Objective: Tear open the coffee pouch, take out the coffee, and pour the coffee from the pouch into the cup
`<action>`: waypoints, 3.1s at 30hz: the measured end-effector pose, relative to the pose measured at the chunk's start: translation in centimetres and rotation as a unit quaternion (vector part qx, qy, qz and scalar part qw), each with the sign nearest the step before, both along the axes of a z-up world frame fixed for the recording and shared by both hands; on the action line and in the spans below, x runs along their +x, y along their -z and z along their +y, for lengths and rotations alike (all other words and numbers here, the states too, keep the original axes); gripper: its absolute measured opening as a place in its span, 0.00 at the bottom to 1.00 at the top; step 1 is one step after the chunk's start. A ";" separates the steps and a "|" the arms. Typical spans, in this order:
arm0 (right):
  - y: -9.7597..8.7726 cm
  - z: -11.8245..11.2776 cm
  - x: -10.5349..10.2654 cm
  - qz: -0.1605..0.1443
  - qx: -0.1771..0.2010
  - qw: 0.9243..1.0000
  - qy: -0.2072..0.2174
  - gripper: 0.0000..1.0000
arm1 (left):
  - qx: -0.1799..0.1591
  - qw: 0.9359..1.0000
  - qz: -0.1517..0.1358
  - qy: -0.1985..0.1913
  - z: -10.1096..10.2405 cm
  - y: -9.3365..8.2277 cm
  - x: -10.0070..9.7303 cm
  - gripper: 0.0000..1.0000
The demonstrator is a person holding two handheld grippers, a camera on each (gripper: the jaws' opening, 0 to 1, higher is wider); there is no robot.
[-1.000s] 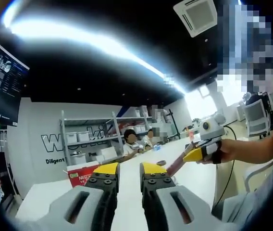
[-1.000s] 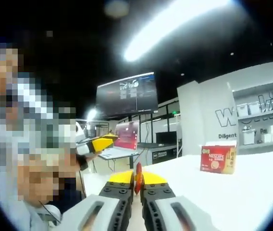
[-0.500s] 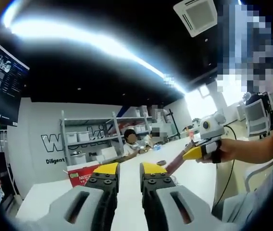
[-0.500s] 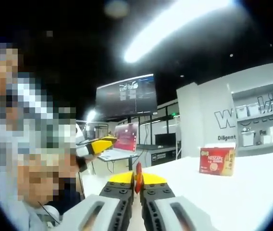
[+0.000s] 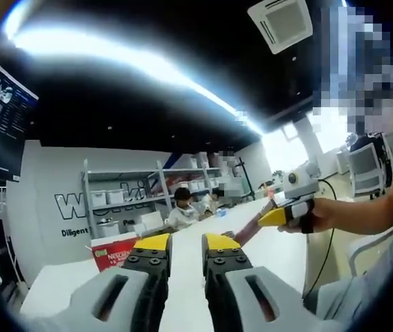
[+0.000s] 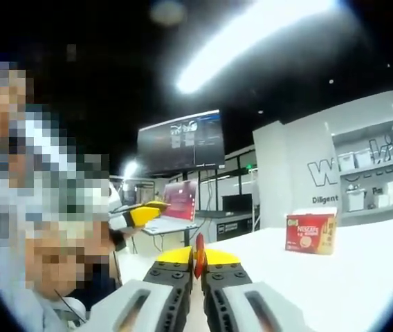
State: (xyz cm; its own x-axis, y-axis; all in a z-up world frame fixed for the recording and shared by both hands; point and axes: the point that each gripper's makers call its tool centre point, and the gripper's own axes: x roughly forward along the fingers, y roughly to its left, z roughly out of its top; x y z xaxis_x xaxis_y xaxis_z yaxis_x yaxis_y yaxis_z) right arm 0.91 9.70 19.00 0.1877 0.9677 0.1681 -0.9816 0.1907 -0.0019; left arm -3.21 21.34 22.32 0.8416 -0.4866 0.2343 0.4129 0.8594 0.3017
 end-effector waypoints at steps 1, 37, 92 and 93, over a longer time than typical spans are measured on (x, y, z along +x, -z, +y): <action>-0.2 0.0 0.0 -0.002 0.000 1.000 0.000 0.05 | 0.013 1.000 -0.006 0.009 -0.8 0.0 -0.1 0.23; -2.0 0.9 -1.3 -0.001 0.013 1.000 -0.007 0.10 | 0.228 0.971 -0.054 -0.035 -9.4 3.0 2.8 0.16; -6.8 1.9 -2.1 -0.049 0.071 0.996 -0.001 0.03 | 0.164 0.983 -0.052 -0.056 -7.2 1.5 2.7 0.15; -6.8 1.9 -2.1 -0.048 0.071 0.996 -0.002 0.04 | 0.165 0.983 -0.052 -0.057 -7.2 1.5 2.7 0.15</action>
